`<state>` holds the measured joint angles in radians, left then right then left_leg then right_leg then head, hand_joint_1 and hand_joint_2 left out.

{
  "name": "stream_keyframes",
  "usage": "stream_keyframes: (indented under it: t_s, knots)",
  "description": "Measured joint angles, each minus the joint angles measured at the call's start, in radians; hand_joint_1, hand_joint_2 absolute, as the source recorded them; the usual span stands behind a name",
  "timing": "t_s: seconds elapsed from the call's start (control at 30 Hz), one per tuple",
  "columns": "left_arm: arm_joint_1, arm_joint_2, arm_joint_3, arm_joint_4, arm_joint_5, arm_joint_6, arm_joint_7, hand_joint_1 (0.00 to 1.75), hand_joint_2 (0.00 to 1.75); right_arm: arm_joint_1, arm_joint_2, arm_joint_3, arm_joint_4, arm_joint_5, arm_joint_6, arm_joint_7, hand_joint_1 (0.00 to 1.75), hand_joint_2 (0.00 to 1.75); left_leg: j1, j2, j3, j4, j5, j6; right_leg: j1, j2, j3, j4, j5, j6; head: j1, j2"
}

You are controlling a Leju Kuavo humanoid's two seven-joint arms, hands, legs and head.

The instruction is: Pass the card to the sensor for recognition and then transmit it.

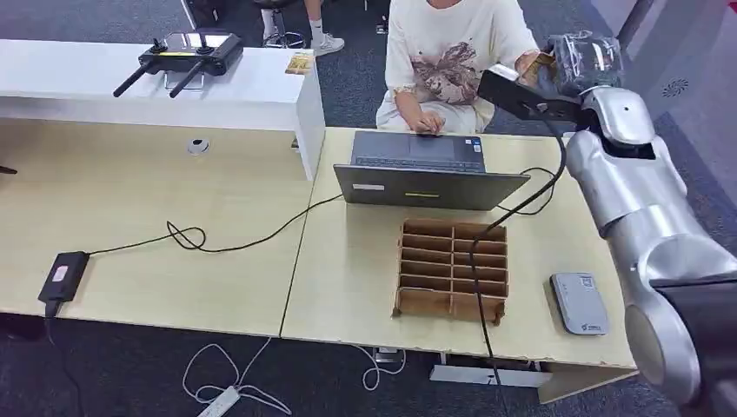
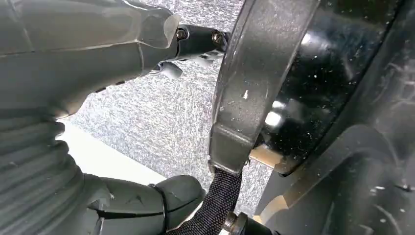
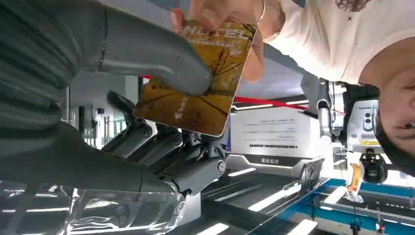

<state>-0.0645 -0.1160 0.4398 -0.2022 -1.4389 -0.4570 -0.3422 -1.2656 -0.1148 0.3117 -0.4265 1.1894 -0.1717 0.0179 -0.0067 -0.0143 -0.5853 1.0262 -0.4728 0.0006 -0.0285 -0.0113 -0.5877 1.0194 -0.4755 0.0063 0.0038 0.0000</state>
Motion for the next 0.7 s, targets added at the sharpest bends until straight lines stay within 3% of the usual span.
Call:
stream_keyframes:
  t_s: [0.33, 0.7]
  knots:
    - [-0.001, -0.003, 0.000, -0.001, 0.003, 0.000, 0.007, 0.00, 1.75, -0.002, 0.009, -0.022, 0.017, -0.040, -0.013, -0.020, 1.75, 1.75, 0.000, 0.000, 0.000, 0.000, 0.000, 0.000, 0.000, 0.000, 0.000, 0.000, 0.000, 0.000, 0.000, 0.000]
    - [0.001, -0.004, 0.000, -0.002, 0.014, 0.003, 0.010, 0.00, 1.75, 0.009, 0.023, -0.150, 0.012, -0.280, 0.030, -0.209, 1.75, 1.75, -0.001, 0.000, 0.000, 0.000, 0.000, 0.000, 0.000, 0.000, 0.000, 0.000, 0.000, 0.000, 0.000, 0.000]
